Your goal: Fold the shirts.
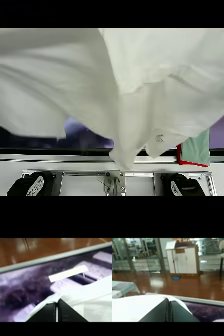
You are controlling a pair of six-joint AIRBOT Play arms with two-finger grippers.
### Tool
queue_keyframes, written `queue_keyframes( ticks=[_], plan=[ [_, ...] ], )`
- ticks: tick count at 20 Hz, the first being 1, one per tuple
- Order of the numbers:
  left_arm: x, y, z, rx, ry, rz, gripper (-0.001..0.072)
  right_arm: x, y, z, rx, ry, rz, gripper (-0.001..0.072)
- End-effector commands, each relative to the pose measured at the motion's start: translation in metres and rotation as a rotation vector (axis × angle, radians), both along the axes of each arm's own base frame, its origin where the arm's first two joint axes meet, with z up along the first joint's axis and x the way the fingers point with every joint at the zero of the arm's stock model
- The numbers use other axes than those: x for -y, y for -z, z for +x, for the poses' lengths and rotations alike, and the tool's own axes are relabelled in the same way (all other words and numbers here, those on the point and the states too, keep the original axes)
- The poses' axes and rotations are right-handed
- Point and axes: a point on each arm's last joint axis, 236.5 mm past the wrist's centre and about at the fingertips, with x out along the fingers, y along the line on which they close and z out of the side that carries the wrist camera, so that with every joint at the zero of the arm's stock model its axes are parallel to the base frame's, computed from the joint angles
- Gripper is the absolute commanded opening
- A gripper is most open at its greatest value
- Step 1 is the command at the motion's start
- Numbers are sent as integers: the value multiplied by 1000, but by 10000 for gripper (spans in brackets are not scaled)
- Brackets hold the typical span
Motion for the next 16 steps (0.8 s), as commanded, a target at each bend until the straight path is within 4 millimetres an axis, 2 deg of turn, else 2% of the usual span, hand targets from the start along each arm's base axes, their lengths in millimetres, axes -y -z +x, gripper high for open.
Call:
queue_keyframes(
  ticks=[1, 4, 5, 7, 10, 12, 14, 16],
  plan=[
    [-6, 54, 8, -203, -15, -16, 42, 10, 34, 27, -134, 55, -57, 59],
    [-12, 114, 38, -365, 6, -9, 42, 19, 124, 74, -486, 85, -155, 59],
    [-15, 135, 54, -407, 5, -19, 42, 21, 156, 93, -614, 89, -170, 59],
    [-24, 176, 97, -459, -13, -49, 42, 19, 204, 141, -756, 81, -185, 59],
    [-40, 243, 166, -548, -70, -123, 42, 19, 262, 242, -791, 114, -135, 59],
    [-43, 284, 204, -619, -99, -204, 42, 19, 303, 299, -796, 143, -66, 60],
    [-38, 326, 235, -683, -102, -297, 42, 15, 348, 341, -825, 156, 23, 60],
    [-30, 364, 254, -756, -97, -387, 43, 6, 397, 365, -903, 152, 119, 60]
  ],
)
